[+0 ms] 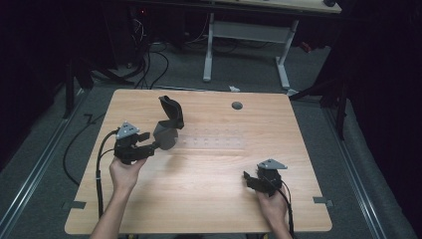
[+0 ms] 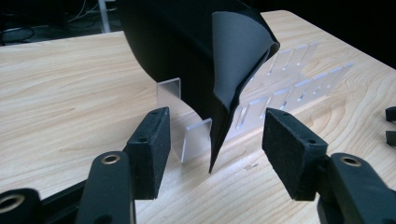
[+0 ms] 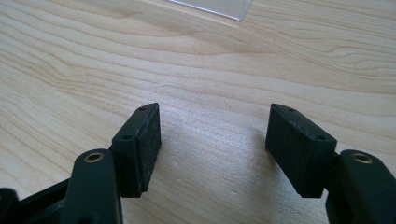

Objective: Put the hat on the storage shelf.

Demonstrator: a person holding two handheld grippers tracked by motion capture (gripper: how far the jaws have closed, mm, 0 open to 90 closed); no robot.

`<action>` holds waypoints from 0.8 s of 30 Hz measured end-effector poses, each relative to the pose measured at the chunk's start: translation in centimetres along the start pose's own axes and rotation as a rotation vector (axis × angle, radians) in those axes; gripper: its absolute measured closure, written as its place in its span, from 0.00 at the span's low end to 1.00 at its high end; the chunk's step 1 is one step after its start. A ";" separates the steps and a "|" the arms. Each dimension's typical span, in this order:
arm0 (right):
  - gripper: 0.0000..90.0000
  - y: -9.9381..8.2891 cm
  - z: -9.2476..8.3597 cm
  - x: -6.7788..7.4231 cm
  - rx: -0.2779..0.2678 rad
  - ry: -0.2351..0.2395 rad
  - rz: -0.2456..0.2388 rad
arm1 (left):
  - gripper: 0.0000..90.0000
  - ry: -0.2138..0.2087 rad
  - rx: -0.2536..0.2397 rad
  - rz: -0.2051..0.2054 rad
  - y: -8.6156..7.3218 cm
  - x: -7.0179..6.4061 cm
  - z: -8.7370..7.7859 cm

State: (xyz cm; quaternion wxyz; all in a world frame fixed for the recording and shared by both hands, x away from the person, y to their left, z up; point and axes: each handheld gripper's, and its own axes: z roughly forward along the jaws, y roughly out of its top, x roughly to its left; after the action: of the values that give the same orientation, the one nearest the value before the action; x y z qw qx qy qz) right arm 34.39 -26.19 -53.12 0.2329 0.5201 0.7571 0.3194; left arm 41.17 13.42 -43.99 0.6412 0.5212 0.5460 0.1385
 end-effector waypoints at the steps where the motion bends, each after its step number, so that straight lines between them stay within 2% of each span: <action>1: 0.40 0.0 0.0 0.0 0.000 0.000 0.000 | 0.47 0.000 -0.001 -0.002 0.1 0.1 -0.2; 17: 0.40 0.0 0.0 0.0 0.000 0.000 0.000 | 0.46 0.018 -0.009 -0.029 -0.3 1.0 -2.1; 24: 0.40 0.0 0.0 0.0 0.000 0.000 0.000 | 0.46 0.029 0.008 -0.033 -1.1 1.5 -2.7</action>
State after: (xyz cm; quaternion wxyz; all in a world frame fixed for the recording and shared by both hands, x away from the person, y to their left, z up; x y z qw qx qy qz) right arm 34.39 -26.19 -53.12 0.2329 0.5201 0.7571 0.3195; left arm 39.02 15.44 -45.31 0.6333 0.5129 0.5641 0.1332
